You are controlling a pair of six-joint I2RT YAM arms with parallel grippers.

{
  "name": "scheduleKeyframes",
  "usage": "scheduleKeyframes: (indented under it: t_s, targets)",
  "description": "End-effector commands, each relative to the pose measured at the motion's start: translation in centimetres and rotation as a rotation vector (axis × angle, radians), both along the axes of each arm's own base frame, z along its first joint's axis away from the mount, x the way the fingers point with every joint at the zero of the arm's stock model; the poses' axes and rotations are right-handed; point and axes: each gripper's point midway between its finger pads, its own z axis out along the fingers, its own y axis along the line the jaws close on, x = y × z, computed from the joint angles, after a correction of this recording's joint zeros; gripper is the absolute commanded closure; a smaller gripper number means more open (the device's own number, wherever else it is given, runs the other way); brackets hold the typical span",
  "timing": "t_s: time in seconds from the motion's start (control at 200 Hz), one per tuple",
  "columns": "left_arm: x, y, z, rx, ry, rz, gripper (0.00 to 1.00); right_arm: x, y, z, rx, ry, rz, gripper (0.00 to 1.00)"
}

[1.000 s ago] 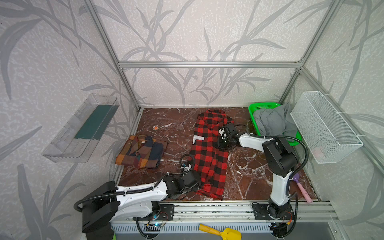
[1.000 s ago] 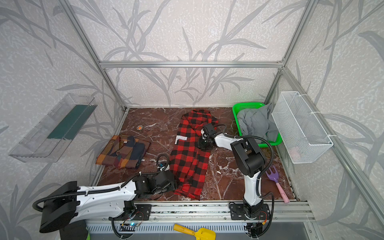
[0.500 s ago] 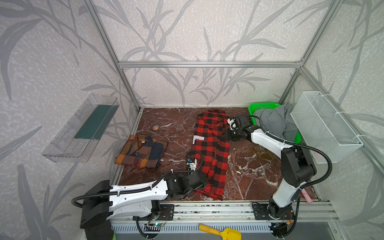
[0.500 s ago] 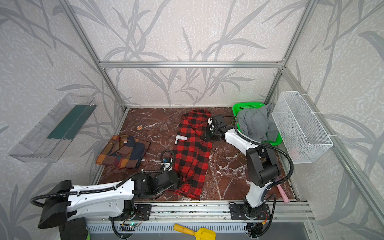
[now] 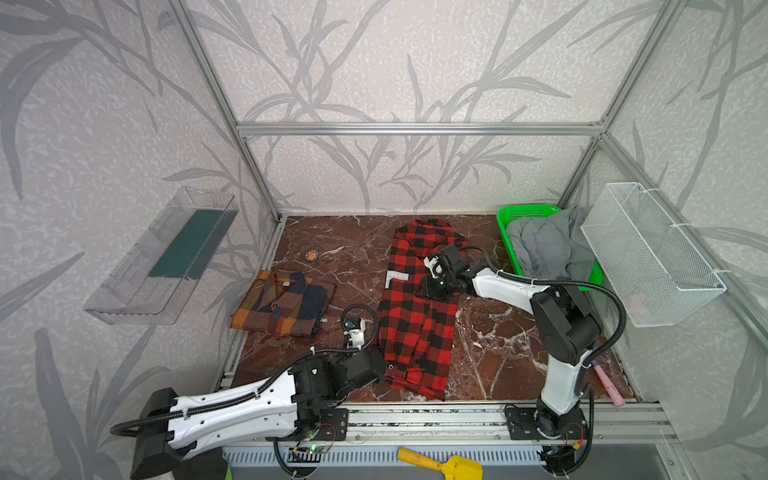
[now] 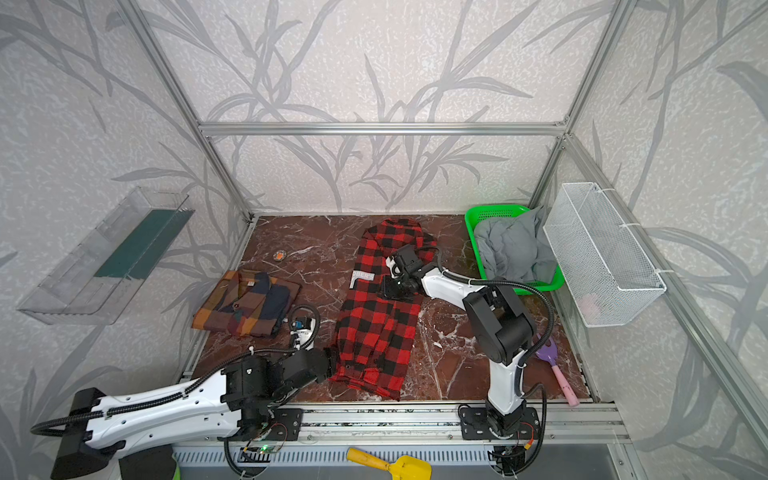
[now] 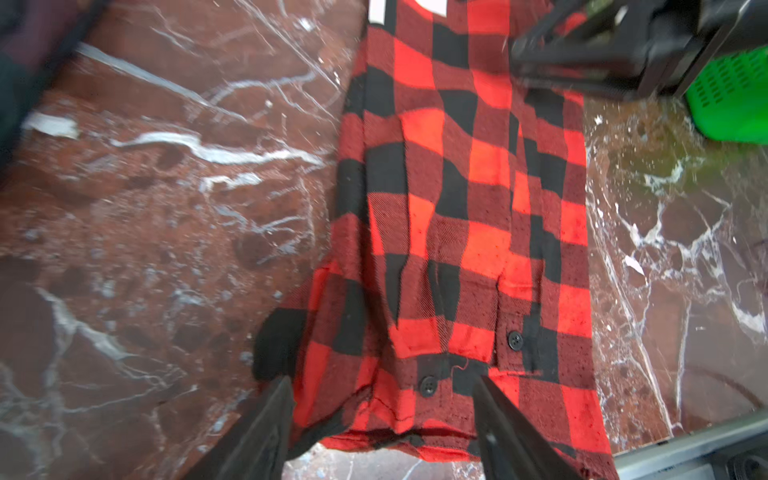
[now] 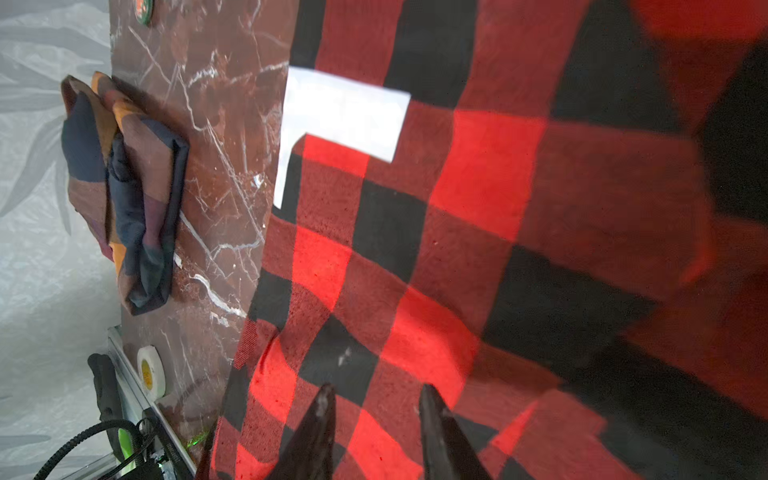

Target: Fold and stack the long sleeve shirts

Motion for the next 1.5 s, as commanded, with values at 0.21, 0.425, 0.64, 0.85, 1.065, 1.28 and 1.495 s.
scheduleKeyframes:
  t_s: [0.21,0.425,0.64,0.85,1.065,1.28,1.495]
  targets:
    - [2.2,4.2,1.6,0.136,-0.012,0.166,0.29,-5.5,-0.4,-4.7,-0.093,0.087,0.012,0.66]
    - [4.1,4.2,2.2,0.141,0.021,0.192,0.28,-8.3,-5.4,-7.1,-0.197,0.124,0.027,0.67]
    - [5.9,2.8,2.5,0.148,0.038,0.178,0.27,-9.0,-8.4,-5.8,-0.181,0.111,0.054,0.65]
    - [5.5,-1.3,-0.6,0.06,0.125,0.028,0.23,-9.1,-8.9,0.4,-0.161,-0.02,0.087,0.4]
    - [4.0,-3.2,-3.1,-0.089,0.191,-0.013,0.22,-11.9,-11.8,2.7,-0.2,-0.036,0.057,0.26]
    - [1.4,-4.9,-5.1,-0.211,0.319,-0.075,0.23,-15.8,-15.4,2.2,-0.247,0.009,-0.008,0.22]
    - [-1.6,-5.4,-7.0,-0.289,0.418,-0.103,0.25,-19.2,-16.7,1.7,-0.192,0.075,-0.054,0.22]
